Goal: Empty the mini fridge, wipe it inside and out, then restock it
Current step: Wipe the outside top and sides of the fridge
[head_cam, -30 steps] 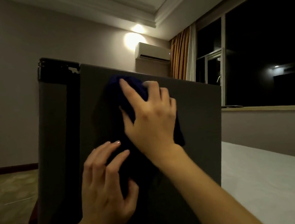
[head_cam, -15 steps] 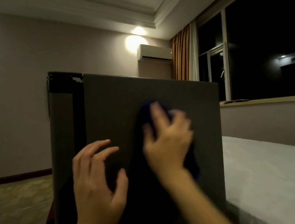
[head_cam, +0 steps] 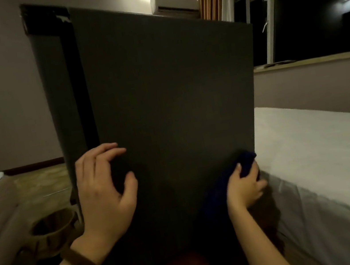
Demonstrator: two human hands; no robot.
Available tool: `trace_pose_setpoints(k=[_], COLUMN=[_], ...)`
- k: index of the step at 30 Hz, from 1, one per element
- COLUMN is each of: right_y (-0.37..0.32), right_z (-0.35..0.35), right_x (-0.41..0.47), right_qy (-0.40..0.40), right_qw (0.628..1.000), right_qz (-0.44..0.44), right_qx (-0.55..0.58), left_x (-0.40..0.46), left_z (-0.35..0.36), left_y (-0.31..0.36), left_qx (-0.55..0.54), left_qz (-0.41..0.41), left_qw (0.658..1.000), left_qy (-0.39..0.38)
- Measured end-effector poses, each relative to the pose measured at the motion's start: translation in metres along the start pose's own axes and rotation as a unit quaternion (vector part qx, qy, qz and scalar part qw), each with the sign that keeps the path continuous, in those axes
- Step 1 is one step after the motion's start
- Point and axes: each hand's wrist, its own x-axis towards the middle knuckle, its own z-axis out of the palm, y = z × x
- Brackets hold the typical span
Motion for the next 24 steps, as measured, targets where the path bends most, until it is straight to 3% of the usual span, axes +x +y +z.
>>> trace_pose_setpoints(k=[4,8,16,20,24], right_y=[0.034,0.065,0.074,0.050,-0.038], right_z=[0.012,0.018,0.019,0.000,-0.017], right_x=[-0.115,-0.205,-0.202,-0.201,-0.214], right_qy=[-0.066,-0.115,-0.127,-0.196,-0.294], right_qw=[0.996,0.959,0.959,0.965,0.926], right_qz=[-0.009,-0.209,-0.219,-0.139,-0.236], right_qx=[-0.055,-0.152,-0.127,-0.102,0.005], left_x=[-0.013,-0.024,-0.035,-0.020,0.037], left_z=[-0.013,-0.019,-0.014,-0.026,-0.050], left_y=[-0.011,-0.021,-0.026,-0.022,-0.014], left_qx=[-0.013,-0.009,-0.023,-0.051,-0.054], left_qz=[-0.031,-0.054,-0.070,-0.069,-0.049], left_qw=[0.999,0.998,0.997,0.996,0.996], left_qy=[0.002,-0.004,0.002,0.014,0.051])
